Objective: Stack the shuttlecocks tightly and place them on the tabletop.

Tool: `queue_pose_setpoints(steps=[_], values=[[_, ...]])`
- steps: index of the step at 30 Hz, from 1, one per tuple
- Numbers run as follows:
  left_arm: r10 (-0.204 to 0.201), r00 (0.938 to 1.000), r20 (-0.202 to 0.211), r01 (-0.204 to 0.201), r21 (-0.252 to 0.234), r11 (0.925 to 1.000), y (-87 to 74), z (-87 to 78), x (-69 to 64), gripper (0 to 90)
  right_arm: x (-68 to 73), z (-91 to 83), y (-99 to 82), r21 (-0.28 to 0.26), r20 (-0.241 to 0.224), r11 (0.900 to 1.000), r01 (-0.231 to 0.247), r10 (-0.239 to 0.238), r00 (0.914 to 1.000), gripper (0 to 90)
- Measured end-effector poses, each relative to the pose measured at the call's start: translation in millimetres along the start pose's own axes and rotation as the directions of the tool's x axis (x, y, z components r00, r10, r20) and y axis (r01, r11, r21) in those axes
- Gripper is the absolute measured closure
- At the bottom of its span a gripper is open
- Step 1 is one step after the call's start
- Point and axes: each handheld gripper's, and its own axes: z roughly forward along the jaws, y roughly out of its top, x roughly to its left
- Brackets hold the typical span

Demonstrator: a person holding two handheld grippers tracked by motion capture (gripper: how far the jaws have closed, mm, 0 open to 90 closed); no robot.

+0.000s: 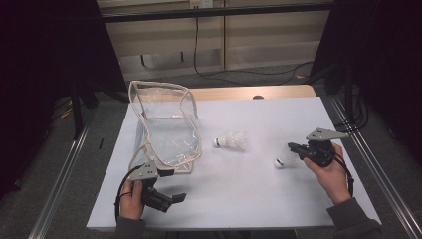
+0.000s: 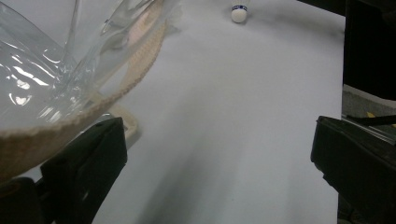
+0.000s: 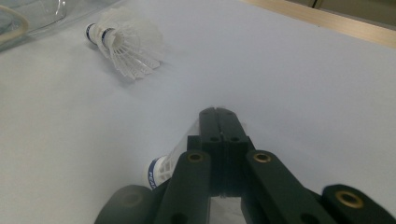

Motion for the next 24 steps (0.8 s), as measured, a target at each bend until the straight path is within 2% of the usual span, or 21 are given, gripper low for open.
queue_pose_setpoints(steps=[24], values=[[0.001, 1.0, 0.002, -0.001, -0.003, 1.0, 0.1, 0.1, -0.4, 3.6, -9.9, -0.6, -14.9, -0.007, 0.019, 0.9992, -0.038, 0.039, 0.9991, 90.0]])
